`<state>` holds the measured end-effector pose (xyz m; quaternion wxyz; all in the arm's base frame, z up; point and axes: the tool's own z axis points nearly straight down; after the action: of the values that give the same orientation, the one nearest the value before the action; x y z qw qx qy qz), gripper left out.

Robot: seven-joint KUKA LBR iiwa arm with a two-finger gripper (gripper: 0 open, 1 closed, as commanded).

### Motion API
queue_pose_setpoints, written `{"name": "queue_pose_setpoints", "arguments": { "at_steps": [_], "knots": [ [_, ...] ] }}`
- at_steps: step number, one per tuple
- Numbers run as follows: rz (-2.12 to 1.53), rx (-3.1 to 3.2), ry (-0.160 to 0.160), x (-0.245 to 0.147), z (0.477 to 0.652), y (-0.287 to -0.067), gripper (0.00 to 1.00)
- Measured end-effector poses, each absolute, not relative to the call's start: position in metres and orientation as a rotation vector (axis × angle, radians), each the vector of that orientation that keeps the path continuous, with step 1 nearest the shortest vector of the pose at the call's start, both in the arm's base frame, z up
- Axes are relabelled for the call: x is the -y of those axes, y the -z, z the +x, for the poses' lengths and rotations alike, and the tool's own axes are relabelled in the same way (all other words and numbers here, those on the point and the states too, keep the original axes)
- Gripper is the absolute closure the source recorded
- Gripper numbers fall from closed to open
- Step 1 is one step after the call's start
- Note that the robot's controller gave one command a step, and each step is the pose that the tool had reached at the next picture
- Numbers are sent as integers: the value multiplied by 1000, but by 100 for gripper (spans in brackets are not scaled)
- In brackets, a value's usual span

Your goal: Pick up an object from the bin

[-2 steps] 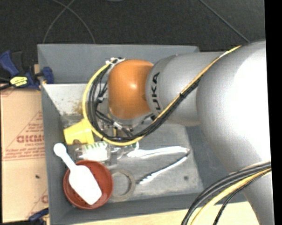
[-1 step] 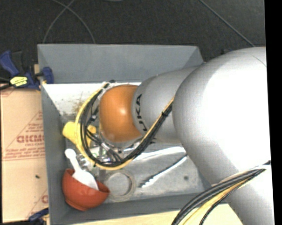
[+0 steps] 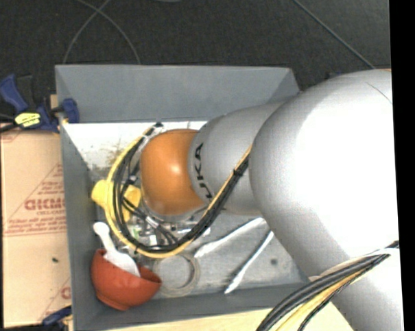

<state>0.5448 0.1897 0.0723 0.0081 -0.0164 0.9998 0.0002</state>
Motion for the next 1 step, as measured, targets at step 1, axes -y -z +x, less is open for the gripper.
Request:
{"name": "queue_pose_setpoints", "arguments": {
  "at_steps": [1],
  "knots": [
    [-50,-3125,-1,-190,545,-72,100]
  ]
}}
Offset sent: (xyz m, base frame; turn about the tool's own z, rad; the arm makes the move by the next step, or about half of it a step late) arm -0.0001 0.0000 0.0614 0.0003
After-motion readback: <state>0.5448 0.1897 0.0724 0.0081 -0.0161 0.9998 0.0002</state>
